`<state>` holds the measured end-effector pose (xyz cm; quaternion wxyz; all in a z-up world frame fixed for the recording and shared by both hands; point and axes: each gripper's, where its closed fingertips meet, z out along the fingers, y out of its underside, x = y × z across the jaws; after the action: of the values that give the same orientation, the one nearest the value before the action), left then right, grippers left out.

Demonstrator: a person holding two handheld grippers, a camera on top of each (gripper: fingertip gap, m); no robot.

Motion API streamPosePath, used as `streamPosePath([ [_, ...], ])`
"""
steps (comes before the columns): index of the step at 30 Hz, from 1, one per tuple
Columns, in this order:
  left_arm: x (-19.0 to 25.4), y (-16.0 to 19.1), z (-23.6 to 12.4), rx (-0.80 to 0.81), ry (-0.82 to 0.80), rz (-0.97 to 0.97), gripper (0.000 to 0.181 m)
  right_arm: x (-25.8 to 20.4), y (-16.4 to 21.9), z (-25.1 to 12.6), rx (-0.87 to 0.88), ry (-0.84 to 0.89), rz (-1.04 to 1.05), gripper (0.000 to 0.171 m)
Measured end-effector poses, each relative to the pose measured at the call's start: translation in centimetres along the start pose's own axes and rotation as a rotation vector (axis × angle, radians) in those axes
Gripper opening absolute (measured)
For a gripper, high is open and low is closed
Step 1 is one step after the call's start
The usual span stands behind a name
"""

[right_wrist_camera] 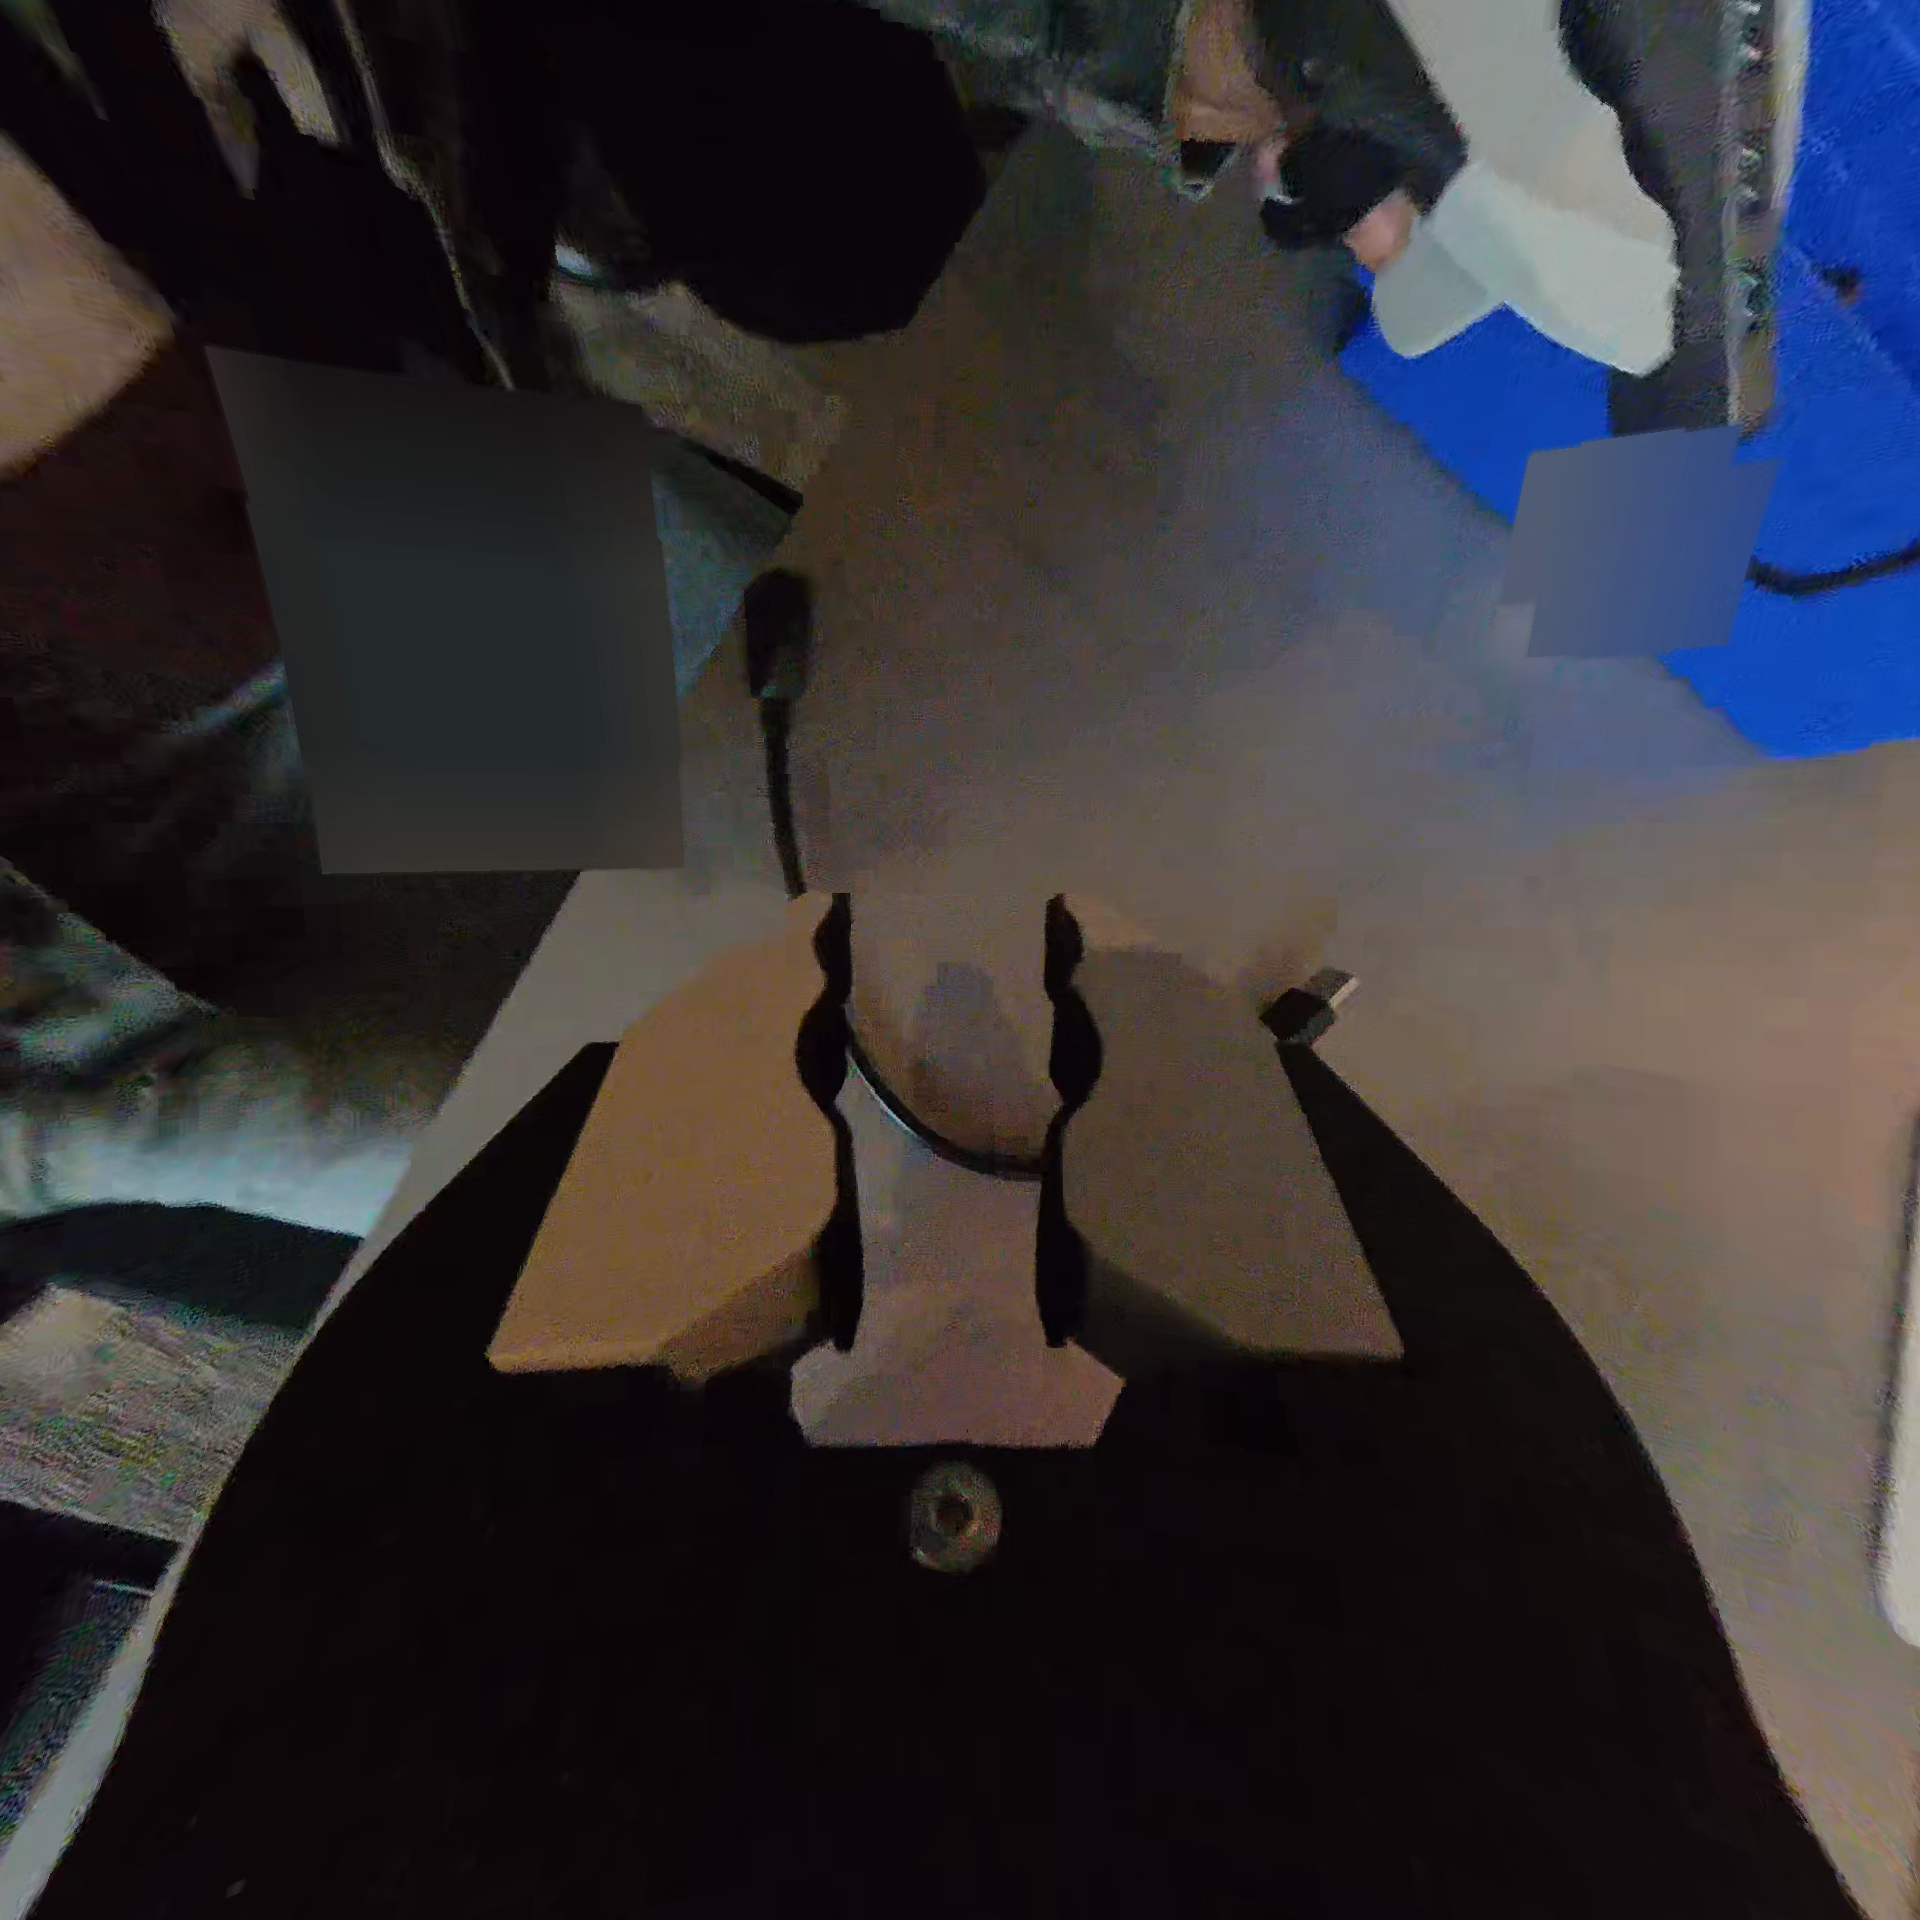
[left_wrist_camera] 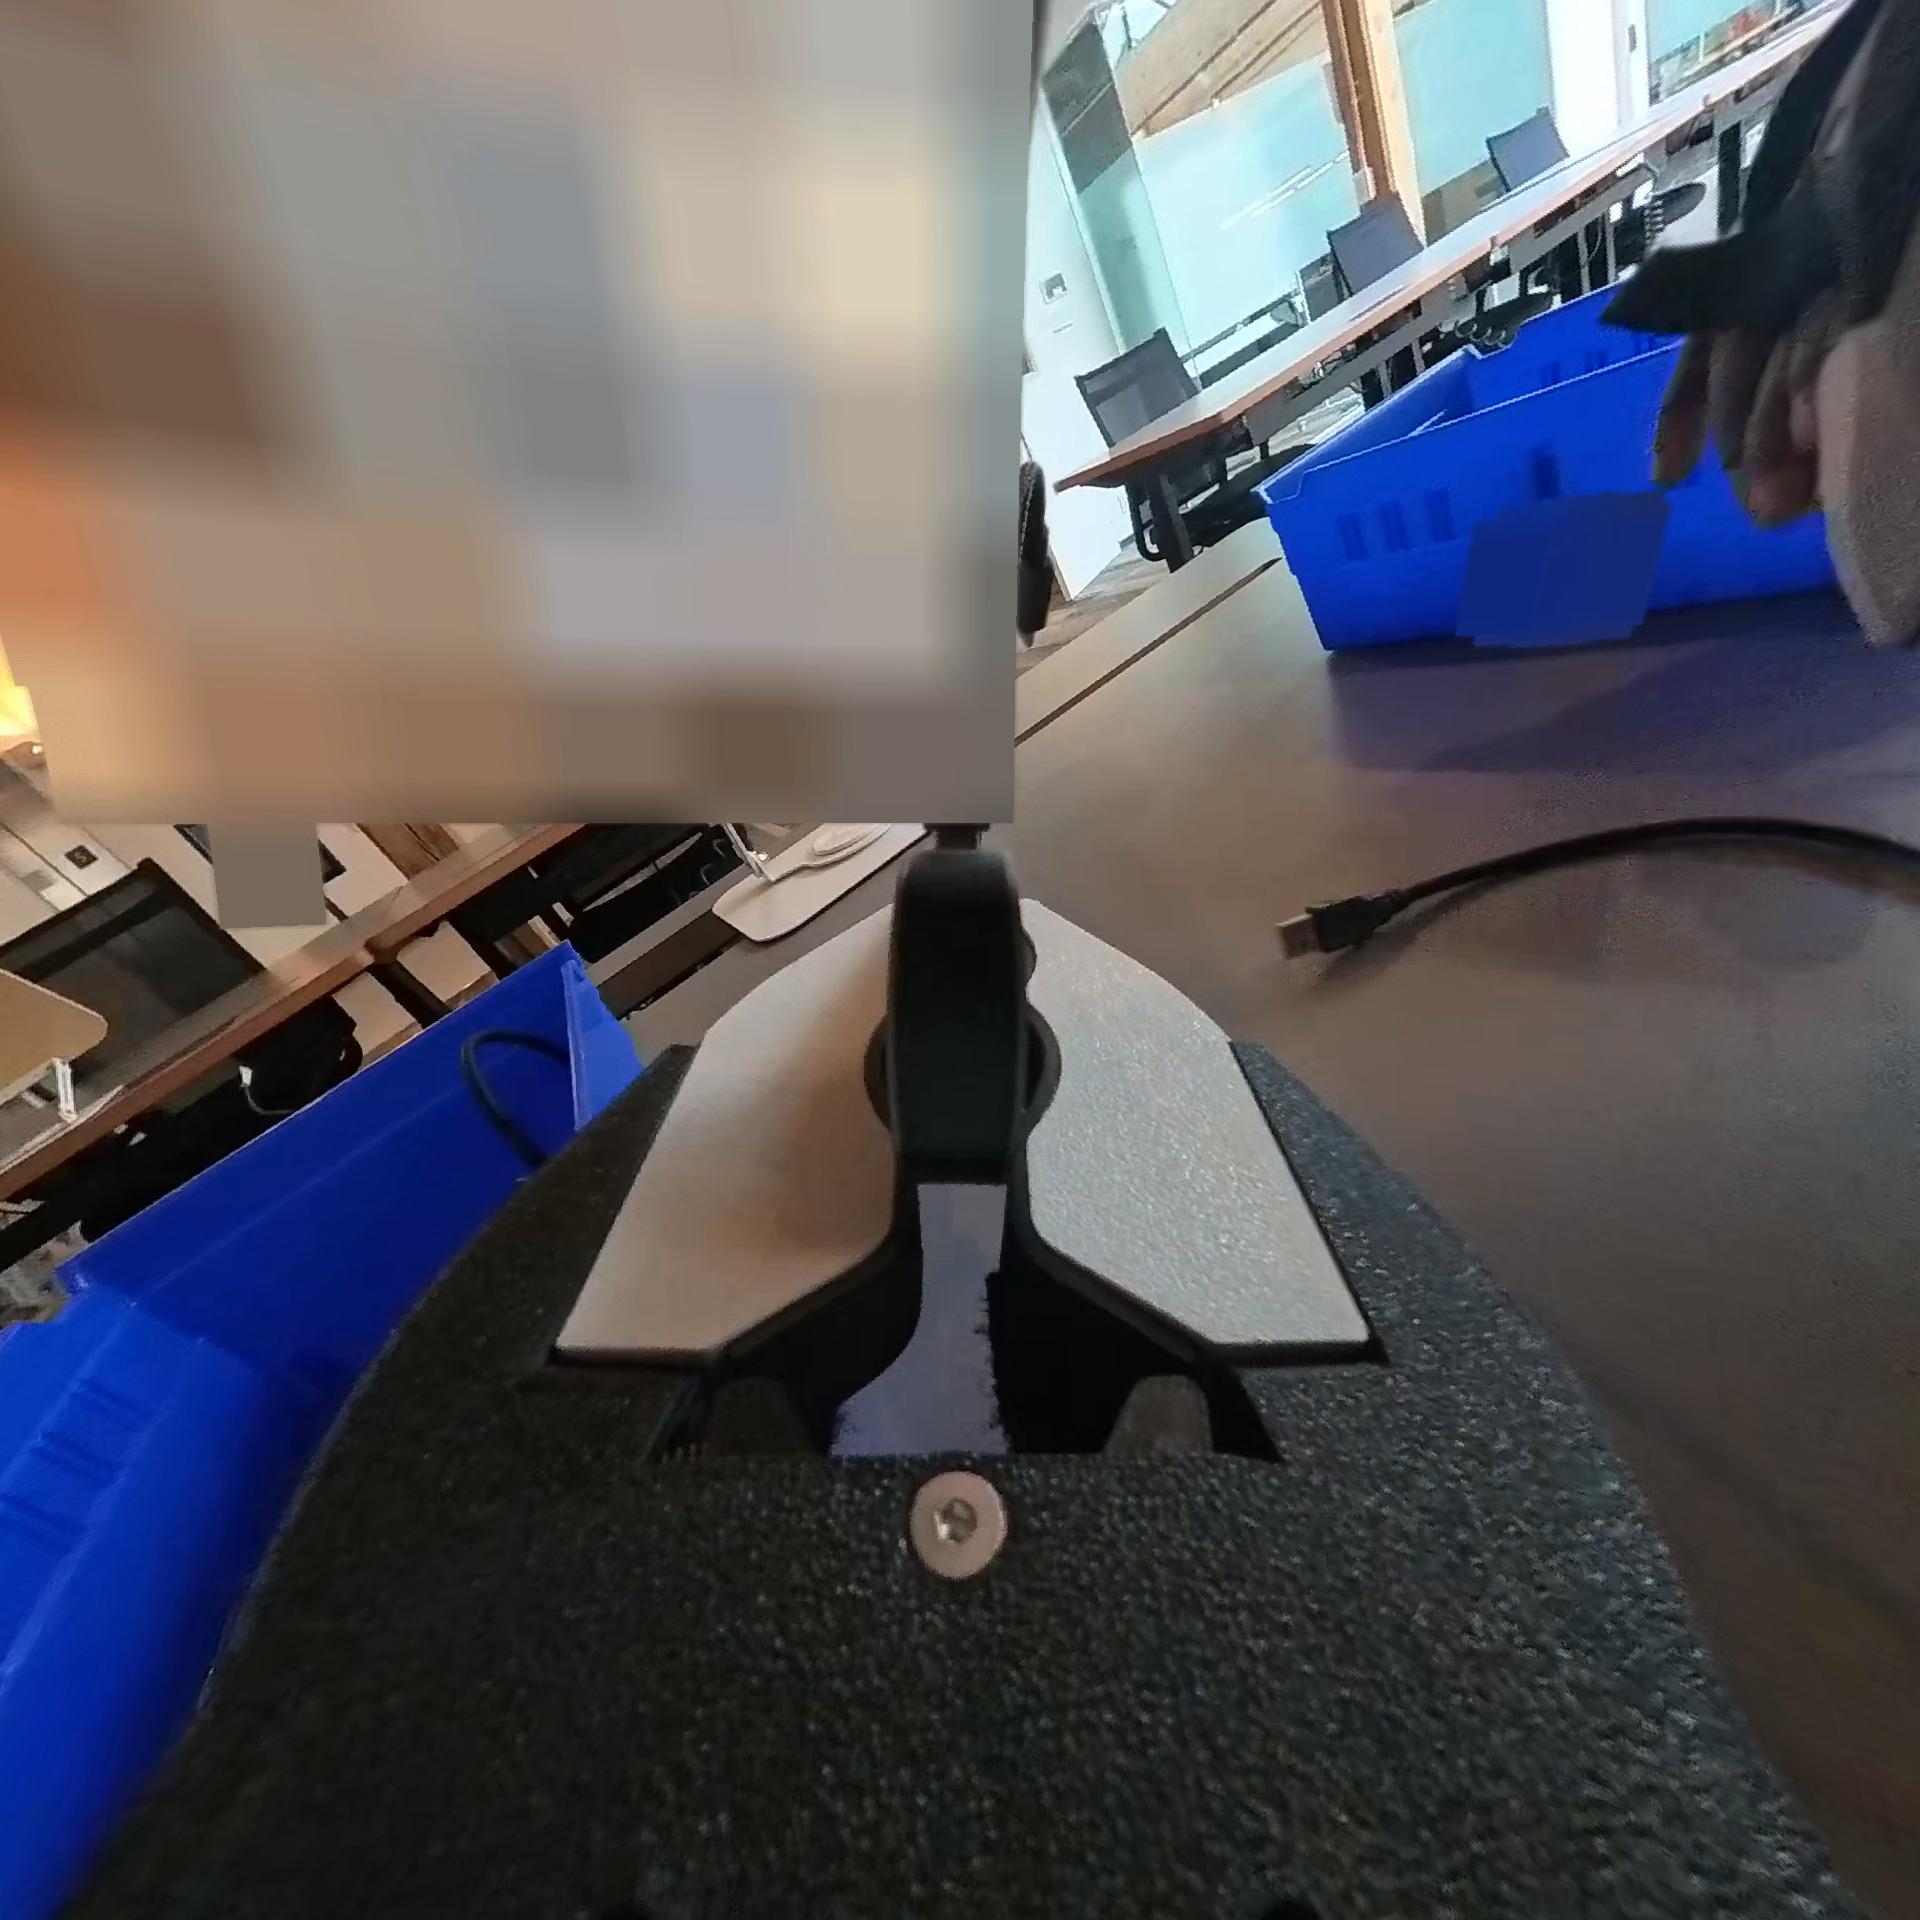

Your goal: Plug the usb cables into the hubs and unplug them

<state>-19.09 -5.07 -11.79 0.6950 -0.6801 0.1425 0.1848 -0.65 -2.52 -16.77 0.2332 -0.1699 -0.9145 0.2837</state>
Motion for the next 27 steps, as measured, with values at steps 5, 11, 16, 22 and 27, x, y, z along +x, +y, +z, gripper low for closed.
streamPosePath([
  [5,0.1,-0.2,0.0,0.006,-0.001,0.018,0.013,6.2,2.6,-1.8,-0.090,0.271,0.443,0.022],
  [11,0.6,-0.2,-0.1,0.005,0.009,0.044,0.013,6.8,3.6,3.4,-0.269,0.404,0.562,0.001],
  [16,0.8,-0.4,-0.2,0.015,0.021,0.038,0.013,8.7,5.4,5.6,-0.327,0.503,0.588,0.005],
  [22,0.9,-0.4,-0.2,0.018,0.027,0.038,0.013,9.7,6.6,6.4,-0.337,0.533,0.582,0.017],
  [27,1.0,-0.4,-0.2,0.020,0.035,0.039,0.013,9.8,8.0,7.3,-0.348,0.510,0.594,0.015],
])
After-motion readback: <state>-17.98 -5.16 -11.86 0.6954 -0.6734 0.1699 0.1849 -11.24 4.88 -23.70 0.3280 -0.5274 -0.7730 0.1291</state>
